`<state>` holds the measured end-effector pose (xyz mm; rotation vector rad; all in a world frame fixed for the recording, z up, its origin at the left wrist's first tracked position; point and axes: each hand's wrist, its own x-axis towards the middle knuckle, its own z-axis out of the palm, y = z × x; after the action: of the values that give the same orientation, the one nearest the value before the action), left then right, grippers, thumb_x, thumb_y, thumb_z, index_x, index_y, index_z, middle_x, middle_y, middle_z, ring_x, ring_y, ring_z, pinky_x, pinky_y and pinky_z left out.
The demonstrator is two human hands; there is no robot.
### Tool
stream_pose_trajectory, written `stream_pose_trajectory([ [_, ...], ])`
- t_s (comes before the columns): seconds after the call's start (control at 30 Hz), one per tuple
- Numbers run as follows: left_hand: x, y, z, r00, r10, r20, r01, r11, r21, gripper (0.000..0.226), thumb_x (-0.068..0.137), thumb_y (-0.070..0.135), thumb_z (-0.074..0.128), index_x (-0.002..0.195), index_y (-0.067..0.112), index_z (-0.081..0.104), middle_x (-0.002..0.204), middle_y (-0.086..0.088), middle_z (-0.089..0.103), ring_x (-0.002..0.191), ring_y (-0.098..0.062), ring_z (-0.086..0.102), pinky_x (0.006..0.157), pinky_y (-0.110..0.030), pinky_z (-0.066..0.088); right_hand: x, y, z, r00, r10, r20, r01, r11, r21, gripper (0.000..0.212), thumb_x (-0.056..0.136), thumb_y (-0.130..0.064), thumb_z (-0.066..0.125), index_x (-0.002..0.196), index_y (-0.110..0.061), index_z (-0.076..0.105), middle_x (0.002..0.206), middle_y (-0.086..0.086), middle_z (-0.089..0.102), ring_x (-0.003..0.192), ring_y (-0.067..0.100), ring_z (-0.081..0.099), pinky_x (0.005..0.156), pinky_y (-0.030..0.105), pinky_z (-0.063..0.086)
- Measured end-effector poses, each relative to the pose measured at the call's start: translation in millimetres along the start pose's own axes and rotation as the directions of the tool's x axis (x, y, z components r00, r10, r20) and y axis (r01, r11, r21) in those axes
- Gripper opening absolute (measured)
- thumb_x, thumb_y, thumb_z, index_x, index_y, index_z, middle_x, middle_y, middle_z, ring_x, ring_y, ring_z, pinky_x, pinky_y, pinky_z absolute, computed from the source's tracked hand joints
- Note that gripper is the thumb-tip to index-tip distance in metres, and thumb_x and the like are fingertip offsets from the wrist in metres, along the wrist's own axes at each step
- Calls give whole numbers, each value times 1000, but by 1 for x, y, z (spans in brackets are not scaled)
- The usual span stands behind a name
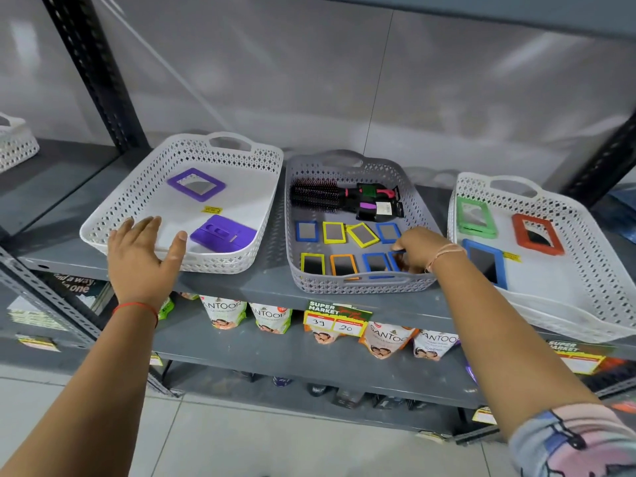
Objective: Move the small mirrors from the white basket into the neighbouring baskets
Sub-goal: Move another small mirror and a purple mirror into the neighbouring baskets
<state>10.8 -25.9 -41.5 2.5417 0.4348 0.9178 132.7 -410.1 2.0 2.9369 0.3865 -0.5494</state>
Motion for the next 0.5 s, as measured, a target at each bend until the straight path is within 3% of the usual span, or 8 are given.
stream_pose_trajectory([
  [0.2,0,-2,1,1000,2,-4,-2,1000,-2,77,83,56,33,121,-6,54,126,-27,53,127,-41,34,108,-50,19,-1,2,1,999,-25,-28,24,1000,-15,43,85,3,50,123,-12,60,126,18,59,111,35,58,96,34,46],
  [0.37,0,-1,1,1000,1,-5,-2,1000,-3,75,83,55,34,119,-7,56,123,-28,55,125,-43,36,107,-52,20,-1,-11,-23,999,33,5,-32,997,-68,52,75,-1,71,124,-5,56,122,16,61,111,32,59,94,35,50],
  [0.43,0,-1,0,1000,-1,-4,1,1000,1,74,83,54,35,118,-8,56,122,-29,55,125,-43,36,107,-53,21,1,-27,-46,996,-35,-85,31,998,-51,63,76,-5,73,134,-9,48,133,17,55,122,33,52,100,38,47],
  [0.5,1,-2,0,1000,-5,-1,5,1000,7,75,83,54,35,118,-8,56,122,-29,55,125,-43,37,107,-54,22,5,-53,-70,962,-198,-186,214,975,66,72,77,-11,73,140,-13,39,146,13,43,134,28,41,111,36,35],
])
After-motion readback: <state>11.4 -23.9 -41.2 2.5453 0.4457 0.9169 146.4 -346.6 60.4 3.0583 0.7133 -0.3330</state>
